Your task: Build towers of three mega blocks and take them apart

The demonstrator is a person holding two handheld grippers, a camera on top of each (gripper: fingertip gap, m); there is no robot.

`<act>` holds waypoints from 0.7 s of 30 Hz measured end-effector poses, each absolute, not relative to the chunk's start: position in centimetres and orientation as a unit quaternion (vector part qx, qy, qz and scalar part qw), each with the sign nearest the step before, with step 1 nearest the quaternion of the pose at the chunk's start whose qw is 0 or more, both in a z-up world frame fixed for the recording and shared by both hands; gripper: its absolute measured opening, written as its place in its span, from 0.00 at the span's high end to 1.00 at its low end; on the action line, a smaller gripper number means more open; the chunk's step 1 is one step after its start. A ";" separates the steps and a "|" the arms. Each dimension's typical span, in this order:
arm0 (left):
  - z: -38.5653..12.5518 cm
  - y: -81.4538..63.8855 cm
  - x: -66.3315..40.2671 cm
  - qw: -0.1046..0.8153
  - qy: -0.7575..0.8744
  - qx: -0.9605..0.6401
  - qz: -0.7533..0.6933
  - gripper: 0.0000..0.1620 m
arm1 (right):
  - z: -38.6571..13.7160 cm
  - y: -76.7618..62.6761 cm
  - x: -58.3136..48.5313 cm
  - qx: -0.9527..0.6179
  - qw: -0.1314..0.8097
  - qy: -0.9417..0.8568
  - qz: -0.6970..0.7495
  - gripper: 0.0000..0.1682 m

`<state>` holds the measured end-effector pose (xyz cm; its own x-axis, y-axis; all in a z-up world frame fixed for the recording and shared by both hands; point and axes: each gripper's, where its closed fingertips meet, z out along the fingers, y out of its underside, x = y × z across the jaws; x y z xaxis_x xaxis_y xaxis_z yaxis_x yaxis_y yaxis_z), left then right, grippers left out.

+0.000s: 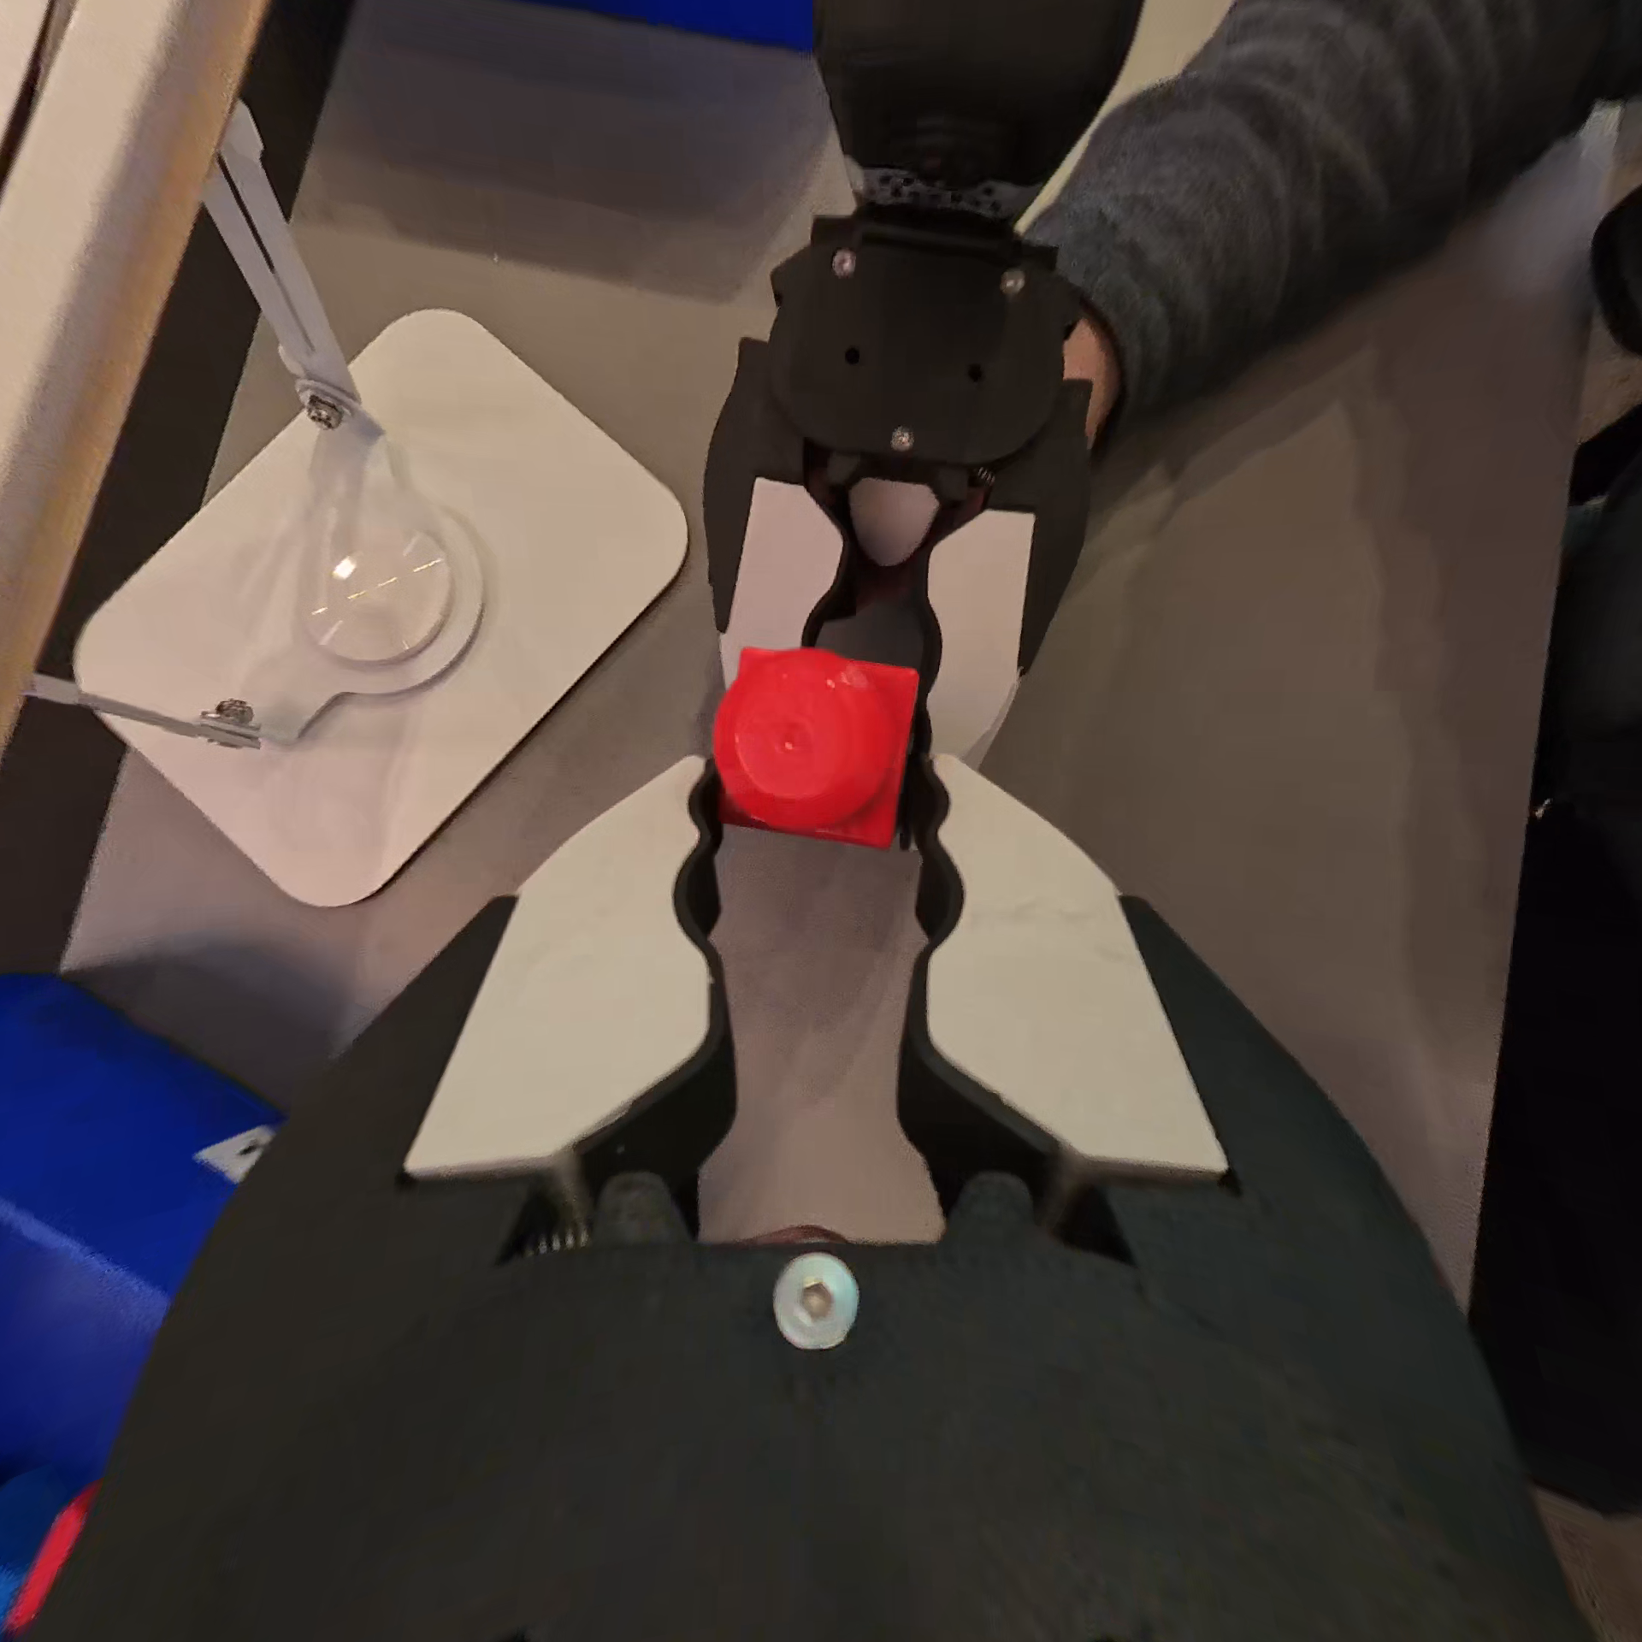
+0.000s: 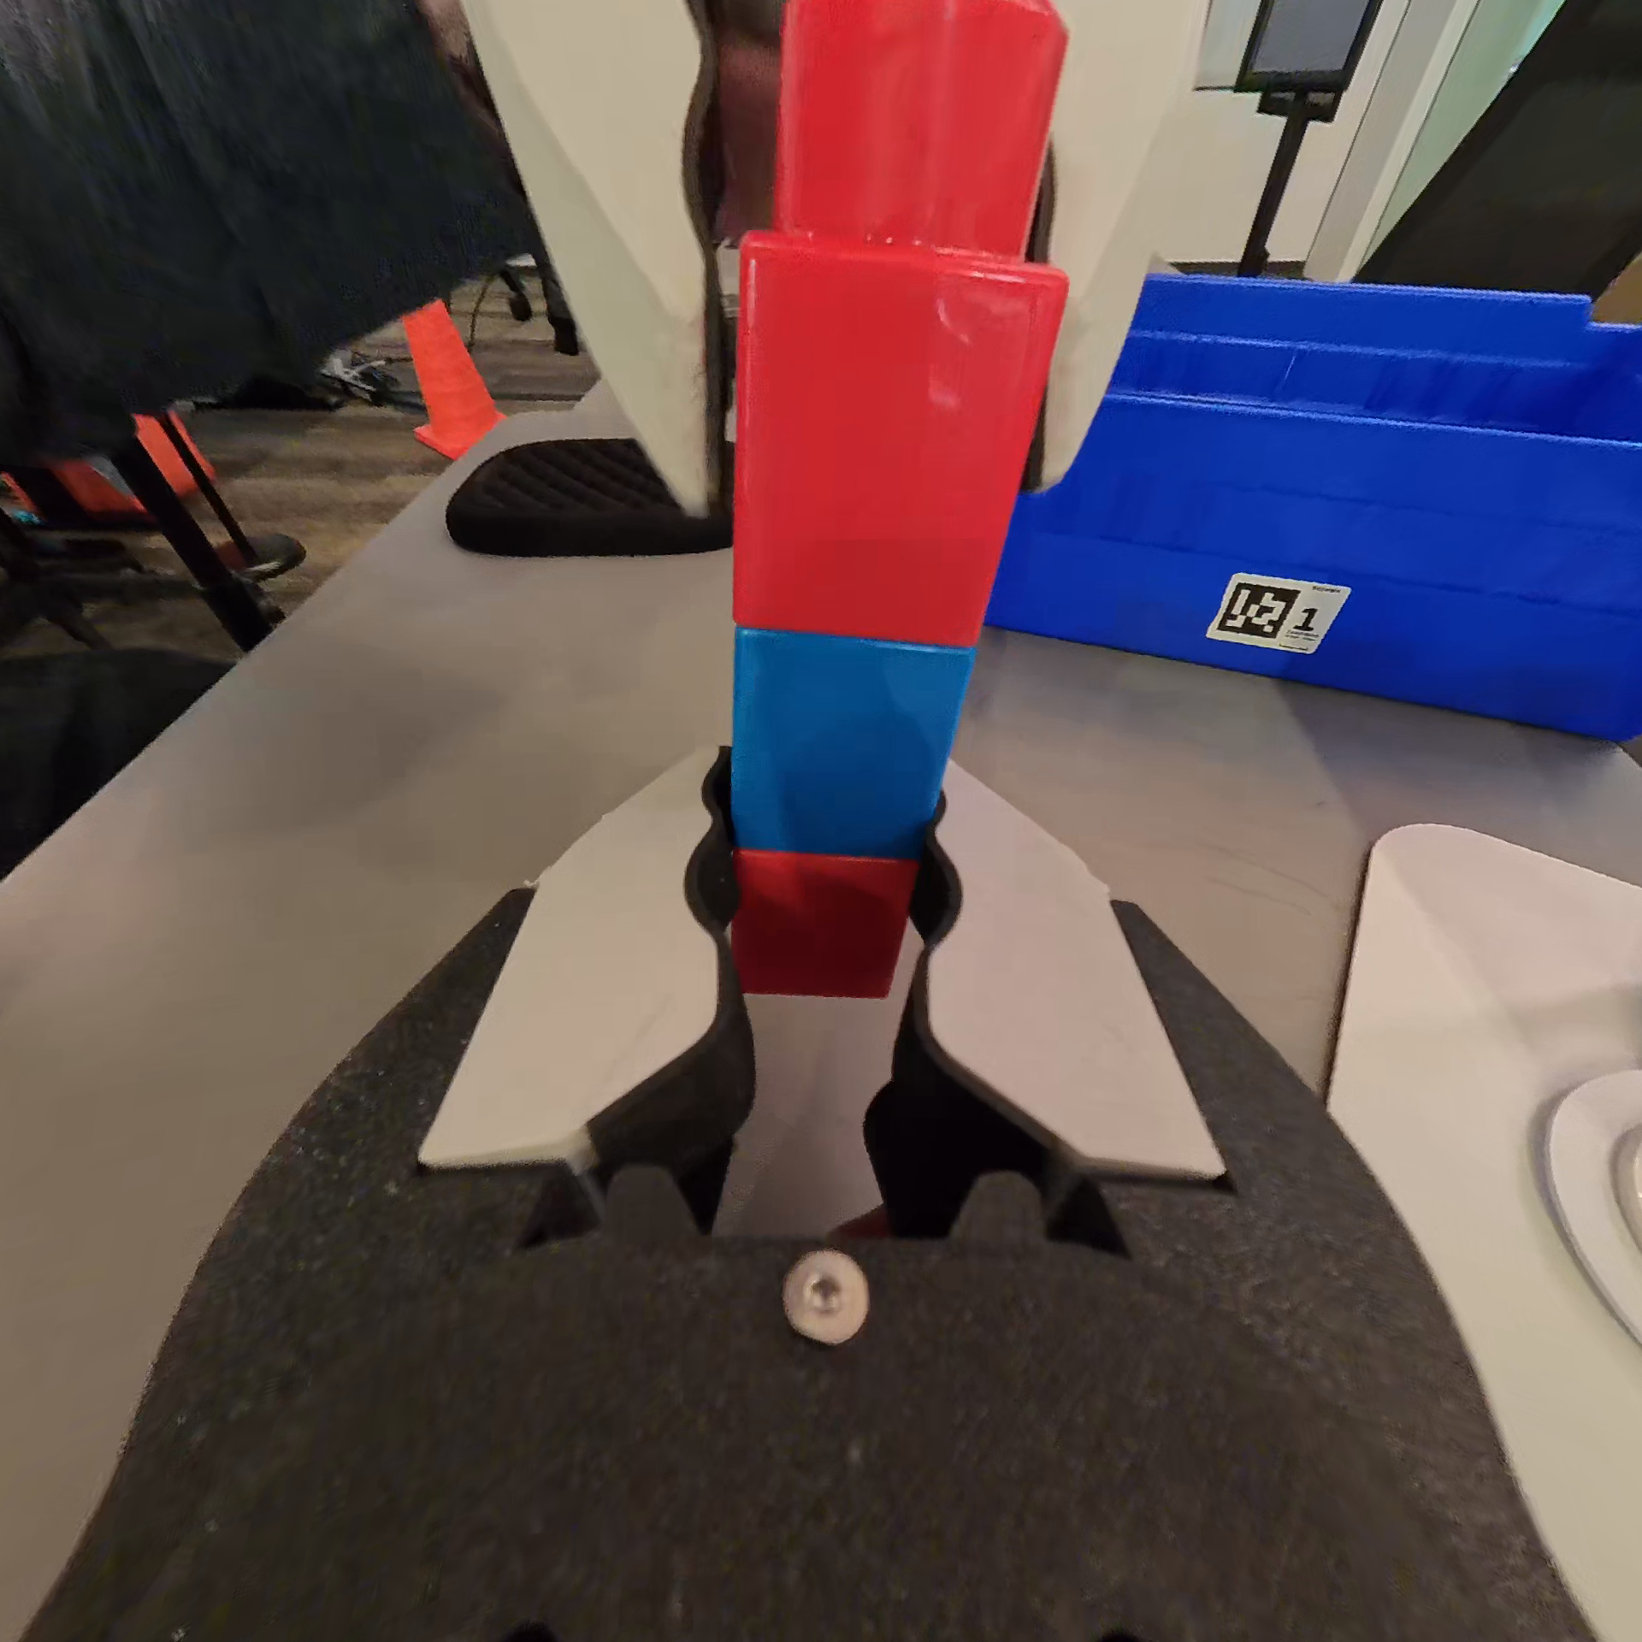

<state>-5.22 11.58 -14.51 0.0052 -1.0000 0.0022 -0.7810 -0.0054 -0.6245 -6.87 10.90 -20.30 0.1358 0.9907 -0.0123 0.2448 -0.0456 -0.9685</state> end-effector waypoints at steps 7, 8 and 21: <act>-14.6 11.4 -4.7 0.260 0.645 -0.665 -0.272 0.77 | -20.3 10.8 -6.9 -0.596 0.456 -0.519 0.409 0.79; -14.7 11.4 -4.8 0.258 0.646 -0.667 -0.267 0.77 | -20.4 10.8 -6.9 -0.598 0.454 -0.519 0.408 0.79; -16.0 11.1 -4.0 0.270 0.600 -0.675 -0.335 0.66 | -19.5 10.7 -6.7 -0.586 0.455 -0.502 0.444 0.79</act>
<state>-4.04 11.10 -15.96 0.0560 -0.9901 0.1284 -0.6281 -0.1349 -0.7663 -6.72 10.66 -19.48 0.1018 0.9928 -0.0630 0.1843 -0.0811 -0.9795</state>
